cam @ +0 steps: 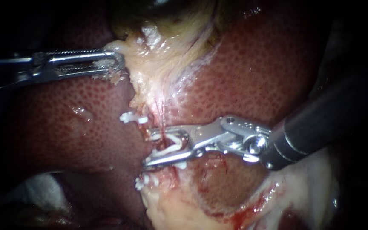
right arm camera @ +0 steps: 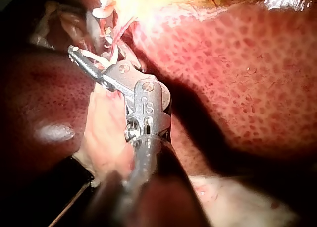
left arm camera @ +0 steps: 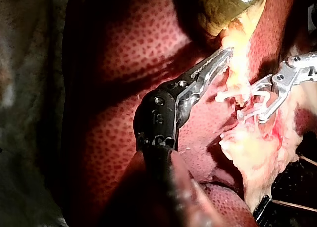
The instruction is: Clipping third clip right tube
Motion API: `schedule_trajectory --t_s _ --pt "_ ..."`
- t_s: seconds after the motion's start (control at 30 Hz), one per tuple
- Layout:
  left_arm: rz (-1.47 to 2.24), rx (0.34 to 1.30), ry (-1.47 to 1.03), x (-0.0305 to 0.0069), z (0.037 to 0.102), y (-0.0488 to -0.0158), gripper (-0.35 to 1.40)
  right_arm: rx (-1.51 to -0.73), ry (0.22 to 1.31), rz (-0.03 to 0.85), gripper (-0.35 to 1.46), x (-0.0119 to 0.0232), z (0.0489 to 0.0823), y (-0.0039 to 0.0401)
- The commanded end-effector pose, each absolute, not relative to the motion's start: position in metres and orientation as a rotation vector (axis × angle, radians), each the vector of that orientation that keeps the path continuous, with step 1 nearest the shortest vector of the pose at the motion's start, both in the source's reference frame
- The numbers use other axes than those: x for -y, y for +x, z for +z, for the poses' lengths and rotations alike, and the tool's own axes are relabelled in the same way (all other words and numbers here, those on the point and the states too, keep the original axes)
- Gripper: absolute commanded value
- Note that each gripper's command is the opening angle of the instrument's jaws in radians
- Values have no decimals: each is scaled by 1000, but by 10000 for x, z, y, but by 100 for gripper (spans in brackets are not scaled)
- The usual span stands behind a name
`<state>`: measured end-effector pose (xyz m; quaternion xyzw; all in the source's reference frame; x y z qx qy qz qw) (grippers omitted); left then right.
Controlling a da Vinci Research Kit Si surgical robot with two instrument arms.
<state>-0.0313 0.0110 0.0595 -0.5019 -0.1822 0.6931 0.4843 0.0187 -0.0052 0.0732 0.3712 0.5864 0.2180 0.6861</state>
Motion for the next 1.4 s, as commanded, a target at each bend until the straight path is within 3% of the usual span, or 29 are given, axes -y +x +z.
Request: schedule_trajectory --t_s 0.03,0.43,0.7,0.93,1.3,1.4 --pt "1688 443 -1222 -110 595 -313 -35 -1313 829 491 49 51 731 187" --pt "1689 445 -1223 -110 597 -314 -35 -1325 832 505 48 39 723 186" --pt "1689 444 -1223 -110 597 -314 -35 -1323 838 507 38 40 723 181" --pt "1689 444 -1223 -110 598 -315 -35 -1315 852 527 17 40 723 178" --pt "1689 444 -1223 -110 598 -315 -35 -1303 859 561 -34 41 723 170" --pt "1689 444 -1223 -110 598 -315 -35 -1293 880 584 -35 42 724 168"
